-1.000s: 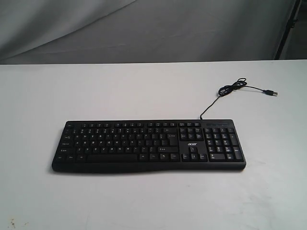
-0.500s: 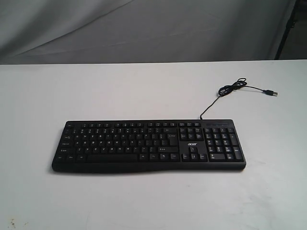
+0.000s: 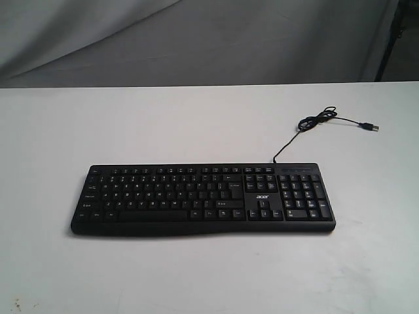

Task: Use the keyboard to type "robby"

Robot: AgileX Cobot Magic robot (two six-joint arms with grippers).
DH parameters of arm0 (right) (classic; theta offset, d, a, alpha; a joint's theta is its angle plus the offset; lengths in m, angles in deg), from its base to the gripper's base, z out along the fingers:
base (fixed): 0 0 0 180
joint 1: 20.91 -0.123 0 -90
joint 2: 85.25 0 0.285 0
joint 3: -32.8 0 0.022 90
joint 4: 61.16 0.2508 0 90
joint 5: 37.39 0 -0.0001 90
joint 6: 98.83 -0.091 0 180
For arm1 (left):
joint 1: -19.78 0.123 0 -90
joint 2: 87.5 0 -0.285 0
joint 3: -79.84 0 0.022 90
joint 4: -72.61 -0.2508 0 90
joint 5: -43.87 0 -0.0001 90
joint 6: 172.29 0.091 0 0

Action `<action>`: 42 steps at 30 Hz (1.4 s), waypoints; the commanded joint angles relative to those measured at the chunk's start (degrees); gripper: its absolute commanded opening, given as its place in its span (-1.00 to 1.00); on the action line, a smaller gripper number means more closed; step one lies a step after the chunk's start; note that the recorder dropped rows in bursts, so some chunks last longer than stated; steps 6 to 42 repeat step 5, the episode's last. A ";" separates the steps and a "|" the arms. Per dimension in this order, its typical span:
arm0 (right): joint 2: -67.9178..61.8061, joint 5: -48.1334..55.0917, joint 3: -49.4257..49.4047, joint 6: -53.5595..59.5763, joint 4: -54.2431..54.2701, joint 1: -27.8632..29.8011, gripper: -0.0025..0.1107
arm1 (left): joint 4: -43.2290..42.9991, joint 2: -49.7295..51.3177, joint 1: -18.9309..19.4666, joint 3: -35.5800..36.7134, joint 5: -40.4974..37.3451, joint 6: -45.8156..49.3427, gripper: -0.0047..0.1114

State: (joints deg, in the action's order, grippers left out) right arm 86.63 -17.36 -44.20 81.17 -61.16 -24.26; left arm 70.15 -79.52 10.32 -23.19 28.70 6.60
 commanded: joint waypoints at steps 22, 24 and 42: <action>0.33 -0.02 -0.22 0.00 -0.30 -0.07 -0.96 | -0.27 -0.20 -0.36 0.25 0.31 -0.16 -0.92; 0.33 -0.02 -0.22 0.00 -0.30 -0.07 -0.96 | -0.27 -0.20 -0.36 0.25 0.31 -0.16 -0.92; 0.33 -0.02 -0.22 0.00 -0.30 -0.07 -0.96 | -0.27 -0.20 -0.36 0.25 0.31 -0.16 -0.92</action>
